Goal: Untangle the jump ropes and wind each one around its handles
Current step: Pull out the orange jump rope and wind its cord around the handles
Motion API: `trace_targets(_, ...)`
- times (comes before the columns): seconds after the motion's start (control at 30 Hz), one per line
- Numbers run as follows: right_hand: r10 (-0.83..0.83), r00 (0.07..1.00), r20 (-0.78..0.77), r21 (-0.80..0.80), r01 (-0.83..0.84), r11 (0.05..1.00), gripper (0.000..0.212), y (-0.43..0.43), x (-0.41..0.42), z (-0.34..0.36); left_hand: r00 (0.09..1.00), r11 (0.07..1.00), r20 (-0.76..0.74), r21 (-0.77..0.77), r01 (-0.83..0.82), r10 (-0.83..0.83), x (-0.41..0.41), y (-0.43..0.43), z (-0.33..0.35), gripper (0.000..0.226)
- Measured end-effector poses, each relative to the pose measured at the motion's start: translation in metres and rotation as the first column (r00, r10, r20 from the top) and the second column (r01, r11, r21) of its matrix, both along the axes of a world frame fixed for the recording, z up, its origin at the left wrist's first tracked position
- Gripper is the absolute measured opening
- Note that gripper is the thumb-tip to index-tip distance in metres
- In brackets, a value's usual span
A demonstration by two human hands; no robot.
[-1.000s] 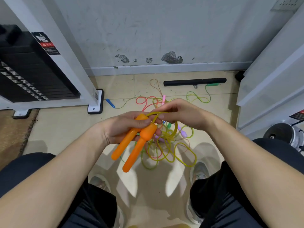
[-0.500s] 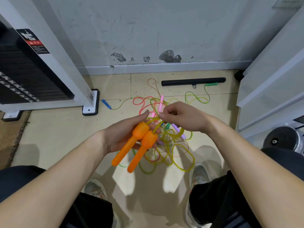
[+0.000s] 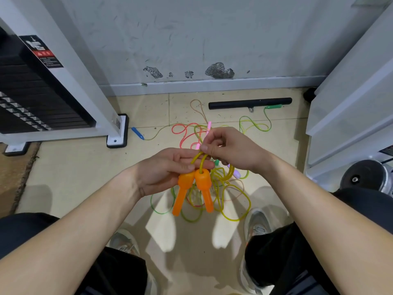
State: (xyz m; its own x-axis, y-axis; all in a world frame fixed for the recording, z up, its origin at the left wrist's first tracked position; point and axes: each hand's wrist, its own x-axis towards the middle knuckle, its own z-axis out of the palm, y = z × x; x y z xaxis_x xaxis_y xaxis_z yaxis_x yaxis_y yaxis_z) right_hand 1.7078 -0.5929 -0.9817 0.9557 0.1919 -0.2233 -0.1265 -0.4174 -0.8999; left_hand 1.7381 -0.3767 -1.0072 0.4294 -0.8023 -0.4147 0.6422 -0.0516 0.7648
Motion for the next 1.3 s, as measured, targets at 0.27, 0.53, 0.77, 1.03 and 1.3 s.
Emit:
trace_targets(0.27,0.026,0.977,0.212,-0.387,0.059,0.92,0.032,0.004,-0.002,-0.01,0.999,0.994,0.032,0.106,-0.039,0.036,-0.011,-0.012,0.011,0.04)
trace_targets(0.53,0.07,0.998,0.005,-0.098,-0.07,0.993,0.016,-0.018,0.004,-0.009,0.961,0.964,0.265,0.266,0.012,-0.085,-0.012,-0.011,0.012,0.033)
trace_targets(0.77,0.004,0.999,0.036,0.023,-0.005,1.0,0.011,-0.013,-0.001,-0.009,0.962,0.971,0.264,0.237,0.009,-0.073,-0.014,-0.005,0.014,0.039)
trace_targets(1.03,-0.191,0.971,-0.143,0.164,0.213,0.963,0.012,0.014,-0.016,-0.025,0.942,0.948,0.178,0.094,-0.304,0.285,-0.013,-0.01,0.012,0.029)
trace_targets(1.3,-0.003,0.997,0.076,-0.329,0.028,0.944,0.039,0.034,-0.026,-0.027,0.819,0.806,0.26,0.185,-0.562,0.511,-0.013,-0.011,-0.002,0.026)
